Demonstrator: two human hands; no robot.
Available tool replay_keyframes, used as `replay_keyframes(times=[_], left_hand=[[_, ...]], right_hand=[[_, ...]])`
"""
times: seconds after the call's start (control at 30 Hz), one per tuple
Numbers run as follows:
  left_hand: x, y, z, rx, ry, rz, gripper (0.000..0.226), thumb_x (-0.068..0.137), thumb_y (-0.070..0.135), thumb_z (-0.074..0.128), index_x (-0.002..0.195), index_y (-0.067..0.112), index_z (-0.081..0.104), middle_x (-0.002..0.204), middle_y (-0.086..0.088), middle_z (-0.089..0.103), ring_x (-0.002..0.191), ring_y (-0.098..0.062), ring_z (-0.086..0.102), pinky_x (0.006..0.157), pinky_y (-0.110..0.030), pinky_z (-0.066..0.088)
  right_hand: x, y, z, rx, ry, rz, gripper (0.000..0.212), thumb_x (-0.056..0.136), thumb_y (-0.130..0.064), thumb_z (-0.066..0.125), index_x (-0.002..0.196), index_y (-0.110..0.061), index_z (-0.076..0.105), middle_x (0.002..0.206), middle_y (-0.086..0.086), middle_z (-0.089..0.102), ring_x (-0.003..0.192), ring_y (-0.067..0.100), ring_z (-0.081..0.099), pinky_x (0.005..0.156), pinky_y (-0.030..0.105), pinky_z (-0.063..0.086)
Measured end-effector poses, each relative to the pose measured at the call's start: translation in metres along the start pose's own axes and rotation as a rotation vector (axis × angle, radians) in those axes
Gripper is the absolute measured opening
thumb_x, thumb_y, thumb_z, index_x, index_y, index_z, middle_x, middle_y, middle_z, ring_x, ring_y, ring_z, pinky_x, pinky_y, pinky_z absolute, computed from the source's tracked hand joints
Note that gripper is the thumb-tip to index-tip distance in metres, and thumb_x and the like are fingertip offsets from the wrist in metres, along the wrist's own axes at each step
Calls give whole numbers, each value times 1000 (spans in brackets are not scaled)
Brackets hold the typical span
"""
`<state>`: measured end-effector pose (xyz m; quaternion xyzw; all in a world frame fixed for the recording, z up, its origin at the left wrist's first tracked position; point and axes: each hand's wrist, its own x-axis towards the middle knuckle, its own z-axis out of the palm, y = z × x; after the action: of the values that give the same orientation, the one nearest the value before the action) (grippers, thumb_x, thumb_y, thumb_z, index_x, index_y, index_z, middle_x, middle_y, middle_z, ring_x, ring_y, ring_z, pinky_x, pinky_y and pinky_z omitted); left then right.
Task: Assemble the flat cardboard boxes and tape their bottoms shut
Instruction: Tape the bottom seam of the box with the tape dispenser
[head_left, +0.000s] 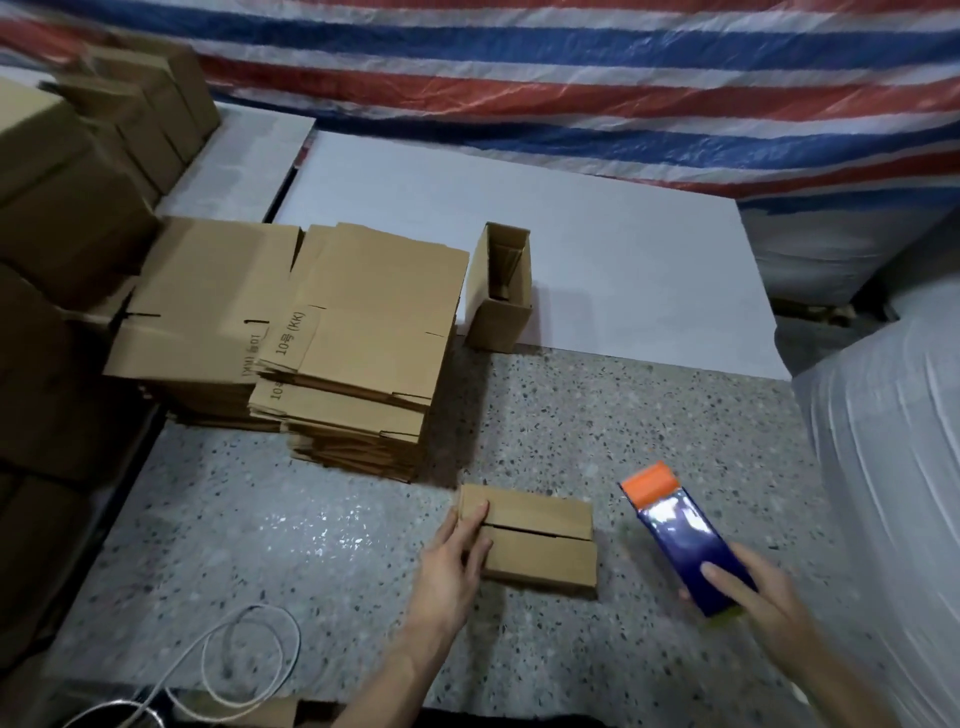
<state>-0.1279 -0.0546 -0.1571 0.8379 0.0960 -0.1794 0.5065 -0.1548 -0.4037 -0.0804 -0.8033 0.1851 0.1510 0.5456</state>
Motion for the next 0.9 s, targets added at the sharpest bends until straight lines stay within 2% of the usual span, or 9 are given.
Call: replay_keyframes(times=[0.1, 0.2, 0.27, 0.37, 0.5, 0.6, 0.73, 0.83, 0.9], left_hand=[[-2, 4, 0, -15, 15, -13, 42, 101, 34, 55, 143, 41, 50, 162, -3, 31, 146, -17, 34, 121, -27, 21], [-3, 7, -1, -5, 18, -13, 42, 101, 31, 56, 143, 39, 51, 161, -6, 33, 146, -18, 34, 115, -15, 16], [-2, 5, -2, -10, 15, -2, 41, 101, 29, 57, 142, 36, 53, 159, -7, 36, 146, -18, 34, 112, -12, 16], [1, 3, -4, -55, 16, 25, 38, 100, 26, 61, 137, 29, 61, 151, -5, 47, 142, -21, 42, 117, -25, 31], [7, 0, -6, -140, 25, 19, 24, 93, 19, 68, 116, 26, 74, 139, 2, 54, 130, -15, 49, 111, -33, 38], [11, 1, -16, -460, -54, -231, 23, 88, 15, 70, 110, 20, 77, 140, -2, 51, 125, -17, 51, 103, -37, 45], [14, -6, -29, -879, -163, -457, 54, 67, 51, 68, 115, 27, 73, 114, 8, 72, 100, -3, 65, 80, -29, 40], [18, -11, -37, -849, -222, -426, 26, 86, 50, 67, 98, 31, 81, 106, 14, 76, 92, 5, 68, 81, -28, 39], [22, -10, -38, -762, -210, -397, 17, 87, 37, 71, 95, 27, 82, 104, 14, 76, 91, 3, 69, 79, -25, 43]], right_hand=[[11, -49, 10, 89, -64, -90, 20, 82, -13, 73, 88, 7, 71, 69, 29, 67, 55, 36, 66, 47, 27, 51], [30, -83, 42, 53, -168, -157, 44, 80, -23, 64, 68, 19, 59, 50, 31, 55, 41, 27, 54, 41, 27, 38], [44, -99, 66, -15, -217, -174, 45, 78, -27, 66, 59, 14, 61, 46, 20, 57, 38, 19, 52, 40, 23, 36], [64, -106, 97, -149, -283, -195, 38, 67, -40, 75, 49, -10, 61, 45, 3, 50, 41, 14, 44, 44, 24, 27], [79, -95, 117, -329, -345, -167, 49, 60, -63, 73, 45, -19, 59, 45, -2, 47, 45, 15, 42, 53, 32, 26], [85, -92, 118, -350, -343, -149, 46, 60, -66, 73, 47, -23, 64, 44, -3, 52, 44, 12, 46, 53, 30, 28], [88, -95, 119, -372, -351, -159, 52, 60, -66, 73, 52, -15, 66, 48, 0, 57, 46, 14, 50, 53, 29, 32], [87, -97, 120, -381, -362, -166, 64, 60, -66, 72, 55, -2, 64, 49, 1, 58, 46, 15, 50, 51, 27, 31], [88, -96, 120, -382, -356, -164, 58, 60, -66, 72, 50, -9, 63, 47, 0, 56, 44, 15, 49, 49, 26, 31]])
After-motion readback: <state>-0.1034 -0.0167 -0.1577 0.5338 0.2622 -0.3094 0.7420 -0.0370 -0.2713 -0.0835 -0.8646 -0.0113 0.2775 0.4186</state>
